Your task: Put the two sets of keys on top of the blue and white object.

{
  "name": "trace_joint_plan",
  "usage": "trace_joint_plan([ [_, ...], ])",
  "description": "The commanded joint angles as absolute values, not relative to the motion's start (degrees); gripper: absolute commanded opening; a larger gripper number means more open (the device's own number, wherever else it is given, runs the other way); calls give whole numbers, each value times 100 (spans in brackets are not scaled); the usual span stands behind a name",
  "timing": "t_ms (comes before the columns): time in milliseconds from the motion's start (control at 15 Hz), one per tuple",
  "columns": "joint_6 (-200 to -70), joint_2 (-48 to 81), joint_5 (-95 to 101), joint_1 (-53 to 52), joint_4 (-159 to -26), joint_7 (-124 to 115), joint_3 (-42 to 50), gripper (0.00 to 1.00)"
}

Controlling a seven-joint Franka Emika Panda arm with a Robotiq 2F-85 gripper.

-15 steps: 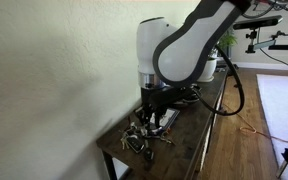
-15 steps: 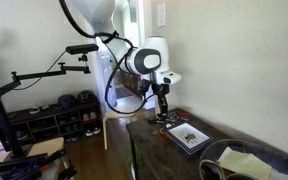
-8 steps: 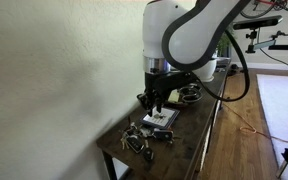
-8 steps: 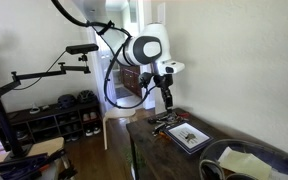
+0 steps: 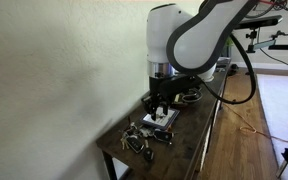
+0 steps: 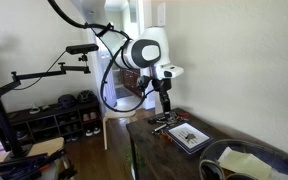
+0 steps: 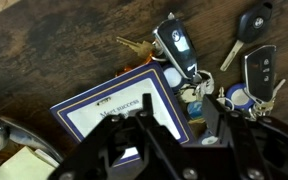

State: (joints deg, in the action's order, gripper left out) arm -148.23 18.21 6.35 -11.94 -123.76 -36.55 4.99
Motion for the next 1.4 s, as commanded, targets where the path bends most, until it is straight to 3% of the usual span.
trace_joint_plan([
  [0,-14817,1785,552,-1162,-12507,-3482,292,84],
  [133,-14739,1849,563,-1177,-12464,-3420,222,97],
  [200,-14725,1873,567,-1181,-12456,-3407,196,99],
  [1133,-14692,2534,345,-1171,-12151,-2917,132,100],
  [1200,-14723,2536,259,-1149,-12172,-2878,110,75],
  [1333,-14747,2536,107,-1130,-12212,-2830,90,67],
])
